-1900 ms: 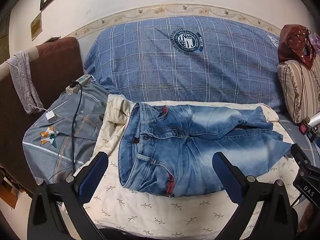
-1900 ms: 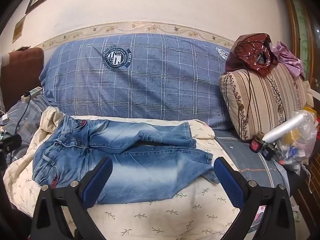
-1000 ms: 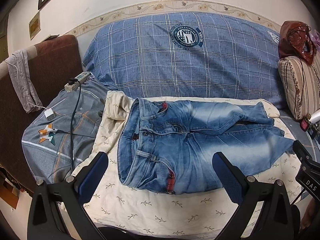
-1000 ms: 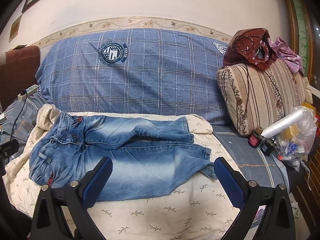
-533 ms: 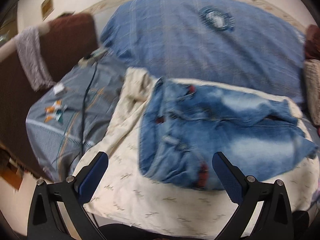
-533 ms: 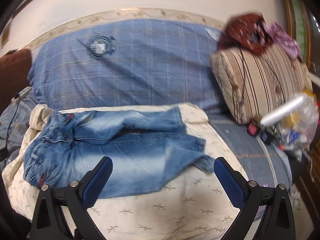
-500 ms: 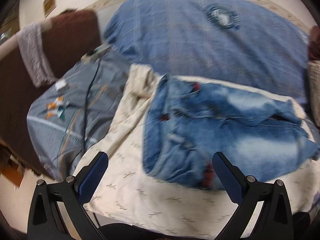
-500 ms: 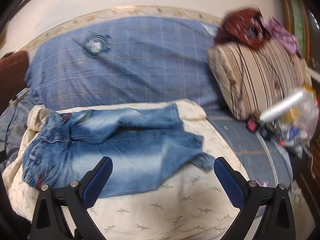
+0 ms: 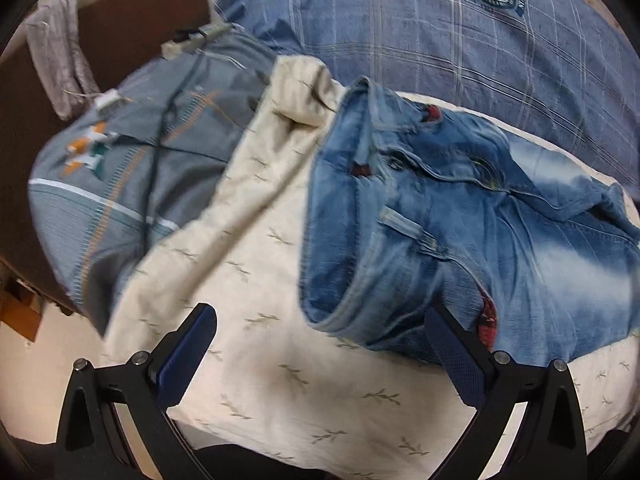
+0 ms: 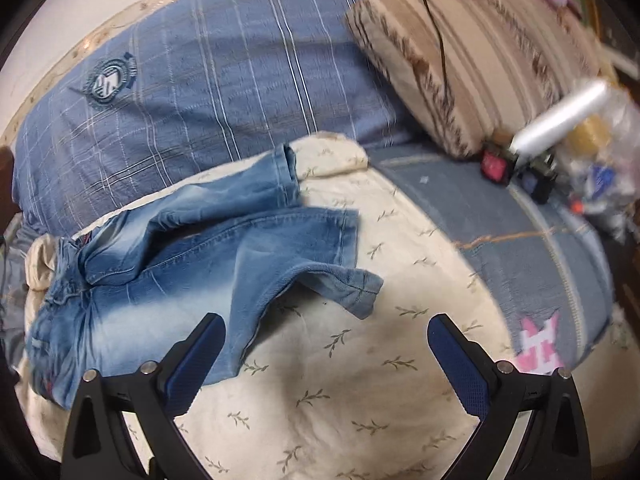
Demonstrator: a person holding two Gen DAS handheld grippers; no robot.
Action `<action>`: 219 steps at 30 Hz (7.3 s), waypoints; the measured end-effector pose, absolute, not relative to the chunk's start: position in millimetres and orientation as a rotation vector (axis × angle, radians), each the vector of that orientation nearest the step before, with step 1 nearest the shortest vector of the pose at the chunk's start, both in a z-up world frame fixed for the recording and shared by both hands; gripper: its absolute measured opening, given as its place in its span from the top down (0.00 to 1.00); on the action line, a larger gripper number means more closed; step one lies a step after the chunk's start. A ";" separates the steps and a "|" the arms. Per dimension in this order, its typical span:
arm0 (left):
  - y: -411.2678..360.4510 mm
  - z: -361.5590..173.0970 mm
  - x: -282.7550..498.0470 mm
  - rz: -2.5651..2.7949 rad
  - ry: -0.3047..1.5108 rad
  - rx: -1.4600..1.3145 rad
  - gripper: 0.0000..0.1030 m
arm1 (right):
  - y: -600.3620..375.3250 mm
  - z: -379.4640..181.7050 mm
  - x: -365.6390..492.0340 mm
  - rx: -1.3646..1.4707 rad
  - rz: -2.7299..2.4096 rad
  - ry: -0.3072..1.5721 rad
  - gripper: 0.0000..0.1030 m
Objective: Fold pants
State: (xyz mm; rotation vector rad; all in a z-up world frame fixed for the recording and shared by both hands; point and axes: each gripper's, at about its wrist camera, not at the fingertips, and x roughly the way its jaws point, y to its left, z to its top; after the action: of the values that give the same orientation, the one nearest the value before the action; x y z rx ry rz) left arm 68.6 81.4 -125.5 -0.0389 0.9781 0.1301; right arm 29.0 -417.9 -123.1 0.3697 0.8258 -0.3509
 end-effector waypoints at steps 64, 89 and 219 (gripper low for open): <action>187.0 -91.0 74.6 0.040 1.057 -0.161 0.76 | -532.0 -139.6 -73.9 0.915 -0.245 0.841 0.45; 111.8 -117.5 358.0 -0.038 1.175 -0.260 0.32 | -495.0 -99.8 248.8 0.688 -0.112 0.860 0.40; -16.3 -107.0 106.6 -0.414 0.972 -0.145 0.49 | -497.9 -72.4 93.7 0.565 0.078 0.689 0.33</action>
State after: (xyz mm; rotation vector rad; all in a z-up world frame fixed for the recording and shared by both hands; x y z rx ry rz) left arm 106.6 -16.3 -107.0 -0.1446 0.9716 -0.4139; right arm 93.7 -497.9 -72.4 0.5653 0.6890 0.0778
